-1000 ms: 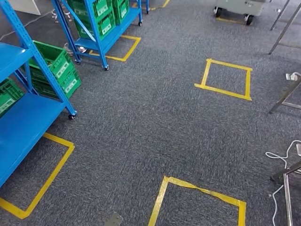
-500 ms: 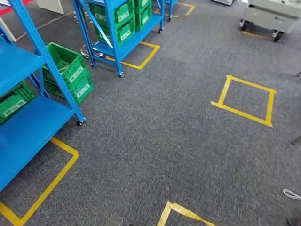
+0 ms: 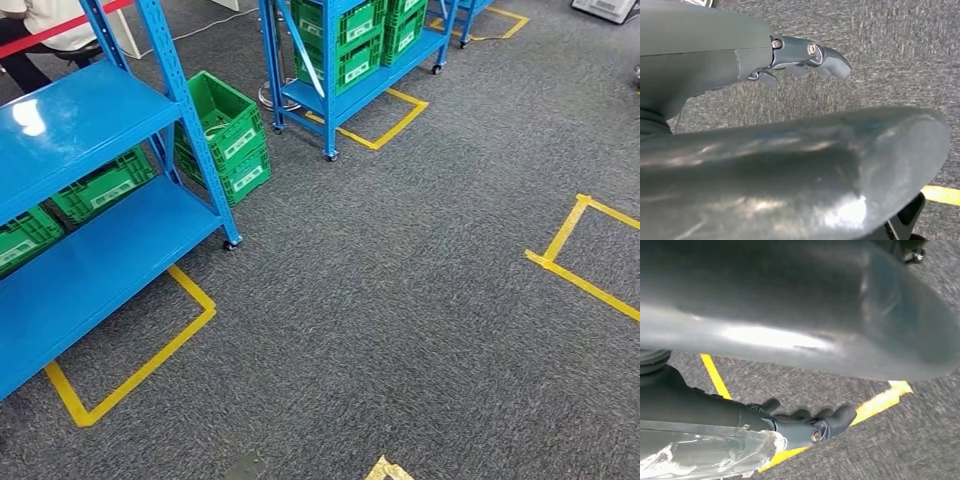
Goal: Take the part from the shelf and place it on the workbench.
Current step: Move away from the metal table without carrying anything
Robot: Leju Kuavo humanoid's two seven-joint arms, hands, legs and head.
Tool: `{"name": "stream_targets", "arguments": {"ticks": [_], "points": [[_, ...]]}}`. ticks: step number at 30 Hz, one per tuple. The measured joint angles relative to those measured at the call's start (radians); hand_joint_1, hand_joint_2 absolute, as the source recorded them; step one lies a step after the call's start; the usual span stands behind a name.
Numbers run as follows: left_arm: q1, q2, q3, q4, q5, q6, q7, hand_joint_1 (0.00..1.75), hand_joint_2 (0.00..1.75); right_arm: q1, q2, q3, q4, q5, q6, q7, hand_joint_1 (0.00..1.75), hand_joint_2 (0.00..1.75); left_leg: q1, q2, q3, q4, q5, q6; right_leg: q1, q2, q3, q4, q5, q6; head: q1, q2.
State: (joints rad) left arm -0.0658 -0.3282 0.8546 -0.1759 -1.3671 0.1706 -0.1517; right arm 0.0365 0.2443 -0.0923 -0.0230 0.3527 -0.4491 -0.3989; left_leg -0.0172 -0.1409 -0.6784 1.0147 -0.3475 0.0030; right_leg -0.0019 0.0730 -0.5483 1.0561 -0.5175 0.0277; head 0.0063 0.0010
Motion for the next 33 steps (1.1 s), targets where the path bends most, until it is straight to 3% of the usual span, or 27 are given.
{"name": "stream_targets", "arguments": {"ticks": [1,3,5,7,8,9,11,13,14,16,18,19,21,22,23,24,25,27,29,31,32,33], "points": [[0.002,0.001,0.0,0.0,0.002,0.002,0.001,0.0,0.0,0.0,0.001,0.0,0.001,0.001,0.0,0.002,0.0,0.0,0.001,-0.001,-0.002,-0.004,0.003,-0.007,0.0,-0.009,0.001,-0.002,0.007,-0.008,0.0,0.0],[0.002,0.001,0.0,0.0,0.01,0.005,0.005,0.0,0.0,0.0,0.003,0.0,0.002,0.006,0.0,0.003,0.0,0.0,-0.002,0.041,-0.015,0.019,-0.028,-0.02,-0.001,-0.033,-0.002,-0.01,0.022,-0.026,-0.006,0.0],[0.002,0.001,0.0,0.0,0.018,0.008,0.011,0.0,0.0,0.003,0.004,0.0,0.003,0.013,0.0,0.004,0.0,0.0,-0.003,0.104,-0.049,0.122,-0.111,-0.031,0.0,-0.064,-0.012,-0.015,0.034,-0.037,-0.013,0.0],[0.001,0.001,0.001,0.0,0.026,0.009,0.015,0.0,0.0,0.006,0.004,0.0,0.006,0.02,-0.001,0.004,0.0,0.0,0.005,0.125,-0.08,0.242,-0.181,-0.04,0.001,-0.1,-0.024,-0.015,0.043,-0.04,-0.015,0.0],[0.001,0.002,0.001,0.0,0.03,0.01,0.016,0.0,0.0,0.006,0.004,0.0,0.006,0.024,-0.002,0.004,0.0,0.0,0.01,0.128,-0.075,0.264,-0.192,-0.044,0.001,-0.117,-0.03,-0.015,0.047,-0.038,-0.015,0.0],[0.002,0.002,0.002,0.0,0.036,0.012,0.017,0.0,0.0,0.006,0.004,0.0,0.007,0.029,-0.003,0.004,0.0,0.0,0.014,0.132,-0.048,0.245,-0.186,-0.048,0.0,-0.134,-0.036,-0.015,0.051,-0.036,-0.015,0.0],[0.001,0.003,0.003,0.0,0.05,0.017,0.018,0.0,0.0,0.006,0.005,0.0,0.007,0.042,-0.005,0.007,0.0,0.0,0.019,0.167,0.058,0.114,-0.151,-0.056,-0.002,-0.162,-0.043,-0.015,0.059,-0.029,-0.015,0.0],[-0.001,0.003,0.007,0.0,0.07,0.024,0.015,0.0,0.0,0.005,0.006,0.003,0.008,0.059,-0.006,0.013,0.0,0.0,0.016,0.204,0.138,-0.003,-0.128,-0.05,0.0,-0.183,-0.047,-0.013,0.066,-0.018,-0.016,0.0],[-0.001,0.003,0.013,0.0,0.085,0.027,0.009,0.0,0.0,0.004,0.006,0.007,0.008,0.073,-0.006,0.017,0.0,0.0,0.014,0.212,0.15,-0.025,-0.125,-0.043,0.002,-0.192,-0.046,-0.014,0.07,-0.012,-0.015,0.0],[0.002,0.004,0.032,0.0,0.12,0.03,-0.009,0.0,0.0,0.0,0.005,0.021,0.009,0.105,-0.003,0.022,0.0,0.0,0.012,0.192,0.142,-0.031,-0.114,-0.023,0.001,-0.207,-0.043,-0.021,0.08,0.001,-0.014,0.0],[0.005,0.005,0.054,0.0,0.149,0.03,-0.022,0.0,0.0,-0.003,0.002,0.041,0.009,0.137,0.004,0.025,0.0,0.0,0.015,0.173,0.131,-0.034,-0.098,-0.006,-0.002,-0.177,-0.05,-0.004,0.057,0.014,-0.014,0.0],[0.006,0.005,0.064,0.0,0.159,0.029,-0.025,0.0,0.0,-0.005,0.0,0.052,0.009,0.149,0.009,0.025,0.0,0.0,0.017,0.162,0.123,-0.036,-0.088,0.001,-0.004,-0.147,-0.063,0.032,0.023,0.018,-0.013,0.0],[0.005,0.005,0.082,0.0,0.172,0.027,-0.027,0.0,0.0,-0.008,-0.006,0.072,0.009,0.166,0.021,0.025,0.0,0.0,0.017,0.138,0.101,-0.036,-0.07,0.01,-0.004,-0.092,-0.1,0.156,-0.07,0.022,-0.012,0.0],[0.005,0.006,0.089,0.0,0.175,0.026,-0.028,0.0,0.0,-0.009,-0.008,0.08,0.009,0.171,0.026,0.024,0.0,0.0,0.016,0.125,0.089,-0.035,-0.061,0.011,-0.003,-0.082,-0.115,0.215,-0.103,0.022,-0.012,0.0],[0.005,0.007,0.095,0.0,0.178,0.025,-0.028,0.0,0.0,-0.01,-0.009,0.087,0.009,0.174,0.028,0.024,0.0,0.0,0.015,0.111,0.078,-0.035,-0.052,0.011,-0.002,-0.078,-0.117,0.248,-0.117,0.02,-0.012,0.0],[0.005,0.008,0.1,0.0,0.18,0.024,-0.029,0.0,0.0,-0.012,-0.01,0.093,0.009,0.179,0.03,0.023,0.0,0.0,0.014,0.097,0.066,-0.035,-0.044,0.01,-0.001,-0.076,-0.101,0.243,-0.109,0.016,-0.012,0.0],[0.005,0.009,0.104,0.0,0.182,0.022,-0.03,0.0,0.0,-0.013,-0.012,0.1,0.009,0.187,0.033,0.021,0.0,0.0,0.014,0.082,0.056,-0.035,-0.035,0.007,-0.001,-0.071,-0.066,0.2,-0.085,0.012,-0.012,0.0],[0.004,0.01,0.114,0.0,0.189,0.016,-0.036,0.0,0.0,-0.016,-0.015,0.117,0.009,0.209,0.039,0.014,0.0,0.0,0.013,0.051,0.036,-0.033,-0.023,0.0,-0.002,-0.027,0.035,0.057,-0.044,0.002,-0.012,0.0],[0.002,0.01,0.121,0.0,0.193,0.012,-0.046,0.0,0.0,-0.018,-0.018,0.133,0.009,0.228,0.045,0.01,0.0,0.0,0.011,0.027,0.024,-0.028,-0.021,-0.009,-0.004,0.013,0.091,-0.035,-0.044,-0.006,-0.012,0.0],[0.003,0.011,0.125,0.0,0.191,0.012,-0.05,0.0,0.0,-0.018,-0.021,0.142,0.009,0.236,0.049,0.007,0.0,0.0,0.012,0.008,0.02,-0.025,-0.021,-0.018,-0.003,0.002,0.093,-0.049,-0.054,-0.016,-0.011,0.0],[0.004,0.011,0.126,0.0,0.186,0.014,-0.05,0.0,0.0,-0.018,-0.023,0.144,0.009,0.235,0.05,0.006,0.0,0.0,0.012,0.008,0.019,-0.023,-0.021,-0.022,-0.003,-0.011,0.097,-0.051,-0.055,-0.021,-0.009,0.0],[0.006,0.01,0.127,0.0,0.181,0.017,-0.05,0.0,0.0,-0.017,-0.025,0.146,0.01,0.233,0.051,0.006,0.0,0.0,0.012,0.024,0.012,-0.01,-0.028,-0.026,-0.004,-0.026,0.102,-0.055,-0.052,-0.027,-0.014,0.0]]}}
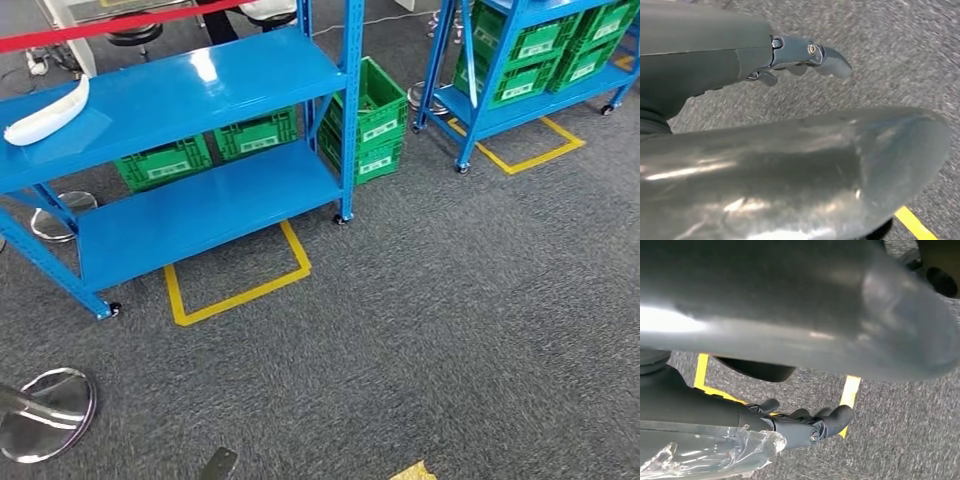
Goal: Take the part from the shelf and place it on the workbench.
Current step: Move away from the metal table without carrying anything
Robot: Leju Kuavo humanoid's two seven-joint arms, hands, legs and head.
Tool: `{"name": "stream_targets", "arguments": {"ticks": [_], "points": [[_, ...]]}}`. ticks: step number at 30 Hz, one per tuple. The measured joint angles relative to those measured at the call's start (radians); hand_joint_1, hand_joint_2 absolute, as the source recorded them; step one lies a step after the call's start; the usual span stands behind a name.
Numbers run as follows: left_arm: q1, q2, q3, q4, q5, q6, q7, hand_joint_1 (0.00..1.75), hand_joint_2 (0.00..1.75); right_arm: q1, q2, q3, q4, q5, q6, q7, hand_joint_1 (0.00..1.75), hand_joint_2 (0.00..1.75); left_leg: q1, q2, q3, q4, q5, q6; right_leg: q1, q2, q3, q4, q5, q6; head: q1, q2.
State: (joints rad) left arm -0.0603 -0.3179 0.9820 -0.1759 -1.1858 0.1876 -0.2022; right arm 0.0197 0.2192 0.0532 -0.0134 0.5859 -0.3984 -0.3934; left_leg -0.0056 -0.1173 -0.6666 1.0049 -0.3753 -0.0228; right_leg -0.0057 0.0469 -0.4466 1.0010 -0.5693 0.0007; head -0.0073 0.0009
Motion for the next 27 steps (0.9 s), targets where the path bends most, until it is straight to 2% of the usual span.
{"name": "stream_targets", "arguments": {"ticks": [2,3,4,5,6,7,8,9,10,11,12,13,14,15,16,17,18,19,20,21,22,23,24,26,27], "points": [[0.001,-0.001,0.001,0.0,-0.009,0.006,0.0,0.0,0.0,0.007,-0.003,0.0,0.001,-0.006,-0.001,0.0,0.0,0.0,-0.003,0.057,-0.044,0.083,-0.043,-0.006,-0.001,-0.031,0.011,-0.007,0.005,-0.006,-0.009,0.0],[0.001,-0.001,0.001,0.0,-0.012,0.008,-0.001,0.0,0.0,0.012,-0.005,0.0,0.001,-0.008,-0.002,0.0,0.0,0.0,-0.003,0.083,-0.081,0.151,-0.073,-0.01,-0.001,-0.047,0.017,-0.009,0.002,-0.006,-0.014,0.0],[0.001,-0.001,0.001,0.0,-0.014,0.009,-0.003,0.0,0.0,0.016,-0.006,0.0,0.001,-0.01,-0.003,0.0,0.0,0.0,-0.001,0.097,-0.119,0.217,-0.094,-0.012,0.0,-0.063,0.022,-0.011,-0.003,-0.005,-0.014,0.0],[0.003,-0.001,0.001,0.0,-0.017,0.009,-0.005,0.0,0.0,0.019,-0.008,0.0,0.002,-0.012,-0.004,-0.001,0.0,0.0,0.001,0.104,-0.147,0.261,-0.098,-0.013,0.0,-0.078,0.029,-0.012,-0.009,-0.003,-0.015,0.0],[0.005,-0.001,0.001,0.0,-0.019,0.009,-0.007,0.0,0.0,0.021,-0.009,0.0,0.002,-0.014,-0.005,-0.001,0.0,0.0,0.002,0.108,-0.16,0.273,-0.078,-0.013,0.0,-0.093,0.039,-0.015,-0.017,-0.001,-0.015,0.0],[0.007,-0.001,0.002,0.0,-0.021,0.01,-0.01,0.0,0.0,0.023,-0.01,-0.001,0.002,-0.016,-0.006,-0.003,0.0,0.0,0.003,0.112,-0.157,0.251,-0.039,-0.011,-0.001,-0.108,0.052,-0.019,-0.026,0.002,-0.015,0.0],[0.009,-0.001,0.002,0.0,-0.023,0.01,-0.013,0.0,0.0,0.025,-0.011,-0.001,0.002,-0.018,-0.007,-0.004,0.0,0.0,0.003,0.121,-0.141,0.205,0.012,-0.008,0.0,-0.122,0.069,-0.026,-0.036,0.005,-0.015,0.0],[0.011,-0.001,0.002,0.0,-0.024,0.01,-0.016,0.0,0.0,0.028,-0.012,-0.003,0.003,-0.019,-0.008,-0.006,0.0,0.0,-0.001,0.145,-0.117,0.151,0.052,-0.002,0.002,-0.134,0.087,-0.034,-0.048,0.01,-0.015,0.0],[0.013,-0.001,0.002,0.0,-0.026,0.01,-0.019,0.0,0.0,0.031,-0.013,-0.004,0.004,-0.02,-0.008,-0.008,0.0,0.0,-0.008,0.169,-0.087,0.1,0.062,0.006,0.005,-0.144,0.11,-0.045,-0.061,0.017,-0.014,0.0],[0.016,-0.002,0.002,0.0,-0.026,0.01,-0.021,0.0,0.0,0.033,-0.014,-0.005,0.005,-0.02,-0.009,-0.009,0.0,0.0,-0.014,0.19,-0.058,0.064,0.051,0.016,0.007,-0.153,0.137,-0.06,-0.074,0.025,-0.013,0.0],[0.017,-0.002,0.002,0.0,-0.026,0.01,-0.022,0.0,0.0,0.034,-0.015,-0.005,0.006,-0.021,-0.01,-0.01,0.0,0.0,-0.019,0.201,-0.034,0.043,0.024,0.024,0.009,-0.161,0.166,-0.074,-0.083,0.033,-0.012,0.0],[0.016,-0.003,0.002,0.0,-0.026,0.01,-0.023,0.0,0.0,0.031,-0.016,-0.006,0.006,-0.021,-0.011,-0.01,0.0,0.0,-0.021,0.193,-0.016,0.035,-0.005,0.032,0.008,-0.166,0.19,-0.078,-0.081,0.044,-0.01,0.0],[0.012,-0.004,0.002,0.0,-0.026,0.01,-0.024,0.0,0.0,0.027,-0.017,-0.006,0.006,-0.02,-0.011,-0.01,0.0,0.0,-0.018,0.178,-0.001,0.032,-0.021,0.038,0.007,-0.168,0.194,-0.056,-0.066,0.053,-0.01,0.0],[0.008,-0.004,0.002,0.0,-0.026,0.011,-0.024,0.0,0.0,0.022,-0.017,-0.006,0.006,-0.02,-0.011,-0.011,0.0,0.0,-0.013,0.163,0.017,0.025,-0.034,0.042,0.006,-0.155,0.176,-0.001,-0.041,0.062,-0.009,0.0],[0.005,-0.004,0.002,0.0,-0.026,0.011,-0.024,0.0,0.0,0.018,-0.017,-0.006,0.006,-0.02,-0.011,-0.011,0.0,0.0,-0.009,0.149,0.037,0.016,-0.047,0.048,0.004,-0.132,0.133,0.079,-0.017,0.069,-0.005,0.0],[0.004,-0.005,0.002,0.0,-0.026,0.011,-0.024,0.0,0.0,0.017,-0.017,-0.006,0.006,-0.02,-0.011,-0.012,0.0,0.0,-0.003,0.134,0.062,0.006,-0.059,0.053,0.002,-0.104,0.074,0.167,-0.009,0.072,-0.003,0.0],[0.005,-0.006,0.002,0.0,-0.026,0.011,-0.025,0.0,0.0,0.019,-0.017,-0.006,0.006,-0.021,-0.012,-0.012,0.0,0.0,0.001,0.12,0.086,-0.004,-0.072,0.056,0.001,-0.076,0.013,0.24,-0.027,0.072,0.001,0.0],[0.006,-0.006,0.002,0.0,-0.027,0.012,-0.025,0.0,0.0,0.022,-0.017,-0.006,0.007,-0.021,-0.012,-0.013,0.0,0.0,0.004,0.102,0.11,-0.013,-0.084,0.058,-0.002,-0.059,-0.044,0.285,-0.067,0.071,0.003,0.0],[0.008,-0.007,0.002,0.0,-0.028,0.012,-0.024,0.0,0.0,0.026,-0.018,-0.006,0.007,-0.021,-0.012,-0.013,0.0,0.0,0.008,0.082,0.136,-0.022,-0.098,0.057,-0.003,-0.052,-0.096,0.307,-0.119,0.072,0.005,0.0],[0.01,-0.007,0.002,0.0,-0.031,0.012,-0.024,0.0,0.0,0.031,-0.018,-0.007,0.007,-0.022,-0.012,-0.013,0.0,0.0,0.012,0.062,0.164,-0.032,-0.112,0.056,-0.004,-0.051,-0.138,0.305,-0.168,0.076,0.006,0.0],[0.012,-0.007,0.002,0.0,-0.033,0.013,-0.025,0.0,0.0,0.034,-0.018,-0.007,0.008,-0.023,-0.013,-0.014,0.0,0.0,0.015,0.043,0.192,-0.04,-0.127,0.053,-0.004,-0.051,-0.175,0.285,-0.197,0.08,0.007,0.0],[0.013,-0.008,0.002,0.0,-0.037,0.013,-0.025,0.0,0.0,0.036,-0.018,-0.008,0.008,-0.025,-0.014,-0.015,0.0,0.0,0.019,0.025,0.219,-0.046,-0.143,0.049,-0.005,-0.048,-0.205,0.251,-0.192,0.085,0.009,0.0],[0.015,-0.008,0.001,0.0,-0.04,0.012,-0.025,0.0,0.0,0.038,-0.019,-0.01,0.009,-0.028,-0.015,-0.016,0.0,0.0,0.022,0.01,0.244,-0.051,-0.162,0.045,-0.007,-0.041,-0.23,0.203,-0.14,0.089,0.01,0.0],[0.02,-0.008,0.0,0.0,-0.046,0.011,-0.027,0.0,0.0,0.04,-0.02,-0.015,0.014,-0.034,-0.015,-0.012,0.0,0.0,0.025,-0.015,0.284,-0.05,-0.204,0.034,-0.015,-0.008,-0.265,0.092,0.071,0.089,0.021,0.0],[0.022,-0.009,0.0,0.0,-0.049,0.009,-0.028,0.0,0.0,0.039,-0.02,-0.019,0.017,-0.037,-0.013,-0.006,0.0,0.0,0.025,-0.024,0.3,-0.055,-0.226,0.028,-0.017,0.005,-0.271,0.061,0.154,0.082,0.023,0.0]]}}
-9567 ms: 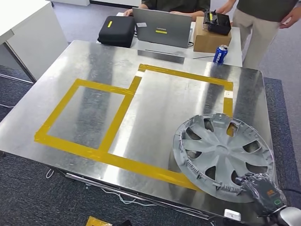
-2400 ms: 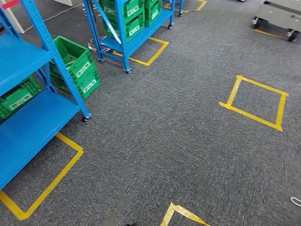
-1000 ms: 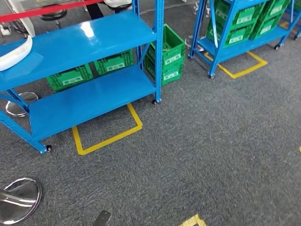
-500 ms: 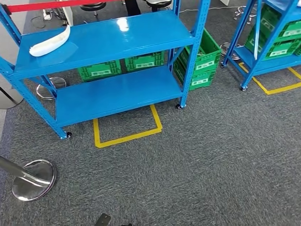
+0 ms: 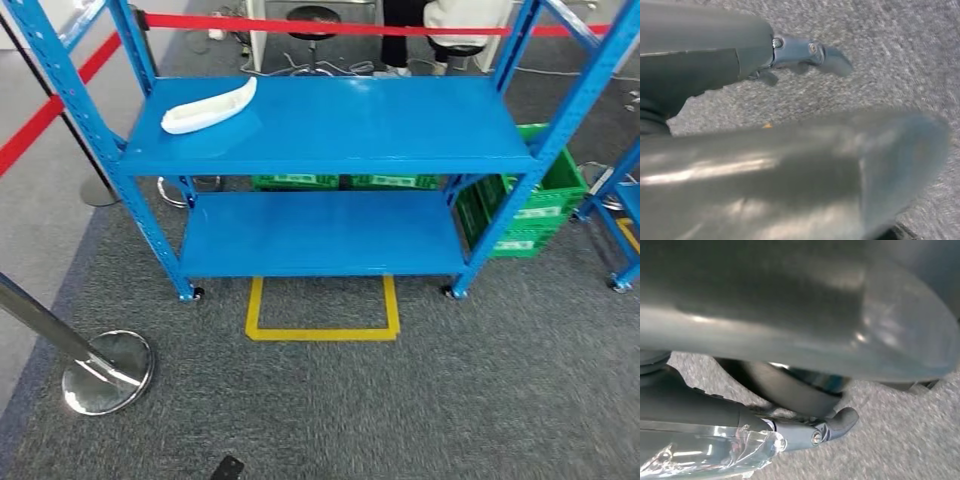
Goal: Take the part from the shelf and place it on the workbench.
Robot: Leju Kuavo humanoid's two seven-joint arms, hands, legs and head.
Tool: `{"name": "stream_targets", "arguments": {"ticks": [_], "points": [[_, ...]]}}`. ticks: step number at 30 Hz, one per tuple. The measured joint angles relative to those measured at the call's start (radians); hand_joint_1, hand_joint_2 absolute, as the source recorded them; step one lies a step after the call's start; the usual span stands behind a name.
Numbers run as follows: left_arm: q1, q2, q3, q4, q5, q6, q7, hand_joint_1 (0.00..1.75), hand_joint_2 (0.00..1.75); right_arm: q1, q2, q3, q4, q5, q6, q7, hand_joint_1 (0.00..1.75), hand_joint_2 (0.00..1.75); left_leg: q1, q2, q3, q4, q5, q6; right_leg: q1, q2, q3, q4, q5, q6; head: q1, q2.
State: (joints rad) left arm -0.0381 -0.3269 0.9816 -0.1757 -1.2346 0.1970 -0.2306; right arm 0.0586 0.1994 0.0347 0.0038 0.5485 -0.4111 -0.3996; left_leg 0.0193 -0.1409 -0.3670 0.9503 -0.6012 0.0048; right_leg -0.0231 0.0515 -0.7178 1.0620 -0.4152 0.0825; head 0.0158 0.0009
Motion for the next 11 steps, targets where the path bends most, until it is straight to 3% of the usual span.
{"name": "stream_targets", "arguments": {"ticks": [1,3,5,6,7,8,10,11], "points": [[0.001,0.0,-0.001,0.0,-0.004,-0.002,-0.002,0.0,0.0,-0.004,0.0,-0.004,0.003,-0.003,0.003,0.009,0.0,0.0,0.0,-0.007,0.014,-0.002,-0.012,-0.007,-0.001,0.006,0.0,-0.016,0.046,-0.01,0.001,0.0],[-0.005,0.0,-0.005,0.0,-0.01,-0.005,-0.008,0.0,0.0,-0.018,-0.001,-0.01,0.003,-0.006,0.011,0.029,0.0,0.0,-0.001,-0.002,0.01,0.034,0.011,-0.019,0.001,-0.01,0.026,-0.013,0.029,-0.033,-0.003,0.0],[-0.014,0.001,-0.009,0.0,-0.013,-0.005,-0.013,0.0,0.0,-0.024,-0.001,-0.013,0.002,-0.007,0.018,0.041,0.0,0.0,-0.006,0.057,-0.059,0.163,0.068,-0.033,-0.001,-0.032,0.071,-0.026,0.004,-0.047,-0.008,0.0],[-0.016,0.002,-0.01,0.0,-0.013,-0.005,-0.013,0.0,0.0,-0.023,-0.001,-0.015,0.003,-0.007,0.02,0.044,0.0,0.0,-0.009,0.093,-0.107,0.234,0.073,-0.04,-0.001,-0.044,0.099,-0.036,-0.008,-0.05,-0.012,0.0],[-0.017,0.002,-0.01,0.0,-0.014,-0.003,-0.013,0.0,0.0,-0.022,0.0,-0.017,0.003,-0.008,0.022,0.047,0.0,0.0,-0.01,0.119,-0.153,0.282,0.048,-0.044,-0.001,-0.056,0.131,-0.048,-0.02,-0.052,-0.016,0.0],[-0.016,0.002,-0.01,0.0,-0.015,-0.002,-0.011,0.0,0.0,-0.022,0.0,-0.02,0.004,-0.009,0.023,0.049,0.0,0.0,-0.011,0.128,-0.195,0.307,0.0,-0.045,0.0,-0.067,0.163,-0.062,-0.033,-0.054,-0.017,0.0],[-0.015,0.002,-0.01,0.0,-0.019,0.001,-0.008,0.0,0.0,-0.023,-0.001,-0.026,0.004,-0.01,0.024,0.05,0.0,0.0,-0.014,0.132,-0.256,0.302,-0.103,-0.038,0.002,-0.085,0.228,-0.093,-0.06,-0.056,-0.019,0.0],[-0.014,0.003,-0.01,0.0,-0.019,0.002,-0.007,0.0,0.0,-0.023,-0.001,-0.027,0.004,-0.01,0.024,0.05,0.0,0.0,-0.015,0.132,-0.269,0.297,-0.127,-0.036,0.002,-0.089,0.244,-0.101,-0.067,-0.057,-0.02,0.0]]}}
